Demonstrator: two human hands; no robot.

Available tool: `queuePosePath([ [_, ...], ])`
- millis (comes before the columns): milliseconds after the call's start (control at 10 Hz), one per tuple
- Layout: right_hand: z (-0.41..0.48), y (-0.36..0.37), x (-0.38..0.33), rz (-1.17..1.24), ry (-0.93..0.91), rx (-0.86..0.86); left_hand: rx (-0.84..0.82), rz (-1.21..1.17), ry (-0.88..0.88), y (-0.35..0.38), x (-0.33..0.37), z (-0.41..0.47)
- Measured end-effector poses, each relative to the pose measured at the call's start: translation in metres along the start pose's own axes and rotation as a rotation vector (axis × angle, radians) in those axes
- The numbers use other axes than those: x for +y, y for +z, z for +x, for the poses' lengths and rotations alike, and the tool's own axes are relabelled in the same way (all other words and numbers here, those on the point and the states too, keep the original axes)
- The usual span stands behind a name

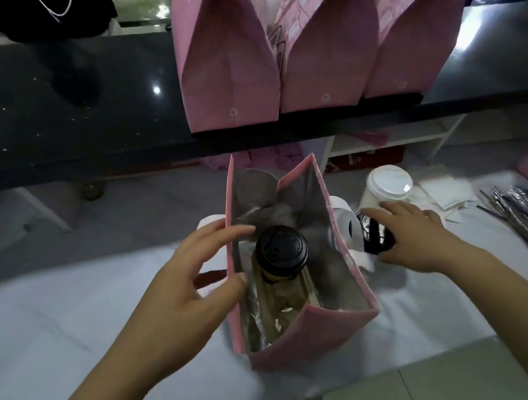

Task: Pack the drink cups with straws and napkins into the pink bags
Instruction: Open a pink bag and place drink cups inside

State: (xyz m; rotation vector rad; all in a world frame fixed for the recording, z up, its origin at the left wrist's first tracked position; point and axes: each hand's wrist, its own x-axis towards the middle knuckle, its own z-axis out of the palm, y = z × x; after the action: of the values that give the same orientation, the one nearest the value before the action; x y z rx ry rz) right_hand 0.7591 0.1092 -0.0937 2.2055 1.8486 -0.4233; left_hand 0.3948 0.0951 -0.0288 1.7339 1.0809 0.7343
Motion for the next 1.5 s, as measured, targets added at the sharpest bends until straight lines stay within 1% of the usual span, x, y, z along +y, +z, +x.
queuePosePath([
  [100, 0.008, 0.003, 0.002, -0.001, -0.023, -0.018, -0.007, 0.107, 0.036, 0.008, 0.006, -0.009],
  [200, 0.018, 0.000, 0.003, -0.005, -0.063, -0.018, 0.011, 0.232, 0.004, 0.021, 0.012, -0.022],
  [400, 0.025, -0.005, 0.001, 0.077, -0.104, -0.010, 0.035, 0.291, -0.019, 0.042, 0.021, -0.033],
  [600, 0.017, -0.011, -0.004, 0.166, -0.080, -0.011, 0.061, 0.301, -0.002, 0.047, 0.010, -0.036],
  [800, -0.003, -0.033, -0.007, 0.299, -0.078, 0.123, -0.019, 0.256, 0.000, 0.042, 0.007, -0.037],
  [900, -0.022, -0.060, -0.012, 0.328, -0.085, 0.256, -0.092, 0.238, 0.017, 0.039, 0.002, -0.037],
  [1000, -0.049, -0.093, -0.027, 0.324, -0.106, 0.432, -0.168, 0.207, 0.013, 0.036, -0.002, -0.038],
  [1100, -0.073, -0.117, -0.043, 0.298, -0.153, 0.553, -0.212, 0.154, 0.002, 0.036, -0.004, -0.037],
  [1200, -0.105, -0.146, -0.069, 0.323, -0.265, 0.656, -0.253, 0.101, 0.023, 0.036, -0.009, -0.037],
  [1300, -0.129, -0.160, -0.089, 0.398, -0.372, 0.595, -0.236, 0.124, 0.053, 0.033, -0.011, -0.036],
  [1400, -0.142, -0.160, -0.117, 0.342, -0.439, 0.366, -0.195, 0.105, 0.102, 0.028, -0.010, -0.035],
  [1500, -0.138, -0.139, -0.142, 0.159, -0.446, 0.213, -0.165, 0.054, 0.113, 0.028, -0.015, -0.036],
])
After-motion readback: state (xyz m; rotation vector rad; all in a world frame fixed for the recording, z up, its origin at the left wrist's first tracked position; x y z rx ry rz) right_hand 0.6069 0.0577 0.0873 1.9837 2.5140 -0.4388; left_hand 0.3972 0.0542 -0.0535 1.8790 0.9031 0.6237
